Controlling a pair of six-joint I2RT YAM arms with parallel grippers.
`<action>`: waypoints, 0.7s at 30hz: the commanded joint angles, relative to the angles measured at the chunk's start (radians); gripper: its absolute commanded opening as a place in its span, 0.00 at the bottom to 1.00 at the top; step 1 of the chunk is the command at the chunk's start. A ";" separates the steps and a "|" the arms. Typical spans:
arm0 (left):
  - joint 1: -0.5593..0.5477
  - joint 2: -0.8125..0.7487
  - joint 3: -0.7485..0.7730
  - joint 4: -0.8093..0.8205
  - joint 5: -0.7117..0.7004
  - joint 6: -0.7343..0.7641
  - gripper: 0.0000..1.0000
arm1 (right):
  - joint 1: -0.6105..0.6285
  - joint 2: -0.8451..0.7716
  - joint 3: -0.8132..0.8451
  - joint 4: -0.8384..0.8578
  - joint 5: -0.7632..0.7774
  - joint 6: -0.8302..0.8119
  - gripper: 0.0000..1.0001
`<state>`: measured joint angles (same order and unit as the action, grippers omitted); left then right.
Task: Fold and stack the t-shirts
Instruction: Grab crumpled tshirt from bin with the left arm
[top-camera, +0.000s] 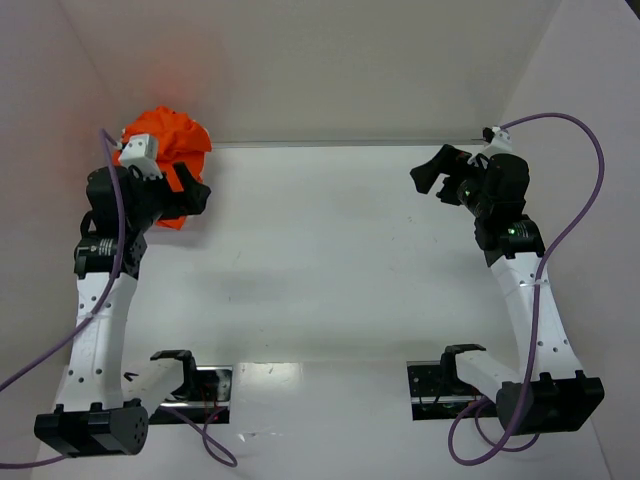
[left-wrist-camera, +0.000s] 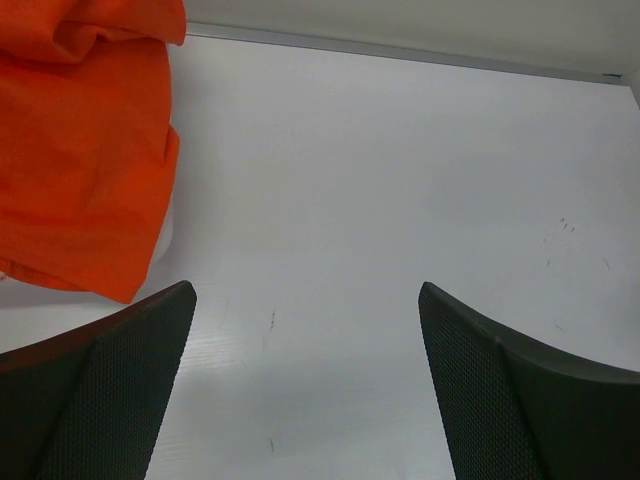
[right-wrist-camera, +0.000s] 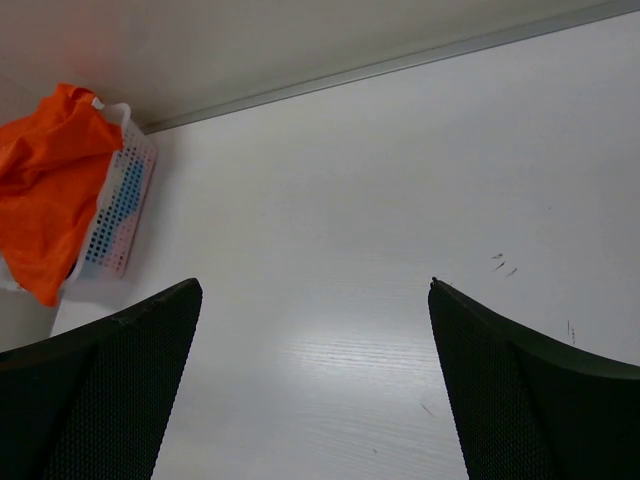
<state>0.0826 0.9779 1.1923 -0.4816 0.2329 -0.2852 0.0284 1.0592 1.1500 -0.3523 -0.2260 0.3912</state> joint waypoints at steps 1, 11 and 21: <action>0.000 0.006 0.058 0.003 -0.023 0.015 1.00 | 0.004 0.005 0.039 0.041 -0.013 -0.008 1.00; 0.000 0.034 0.091 0.067 -0.336 0.011 1.00 | 0.004 -0.004 0.039 0.042 -0.024 -0.008 1.00; 0.032 0.402 0.375 0.089 -0.641 0.029 1.00 | 0.004 0.010 -0.004 0.101 -0.076 0.001 1.00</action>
<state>0.0990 1.3212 1.5414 -0.4267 -0.3046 -0.2615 0.0284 1.0607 1.1500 -0.3241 -0.2714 0.3950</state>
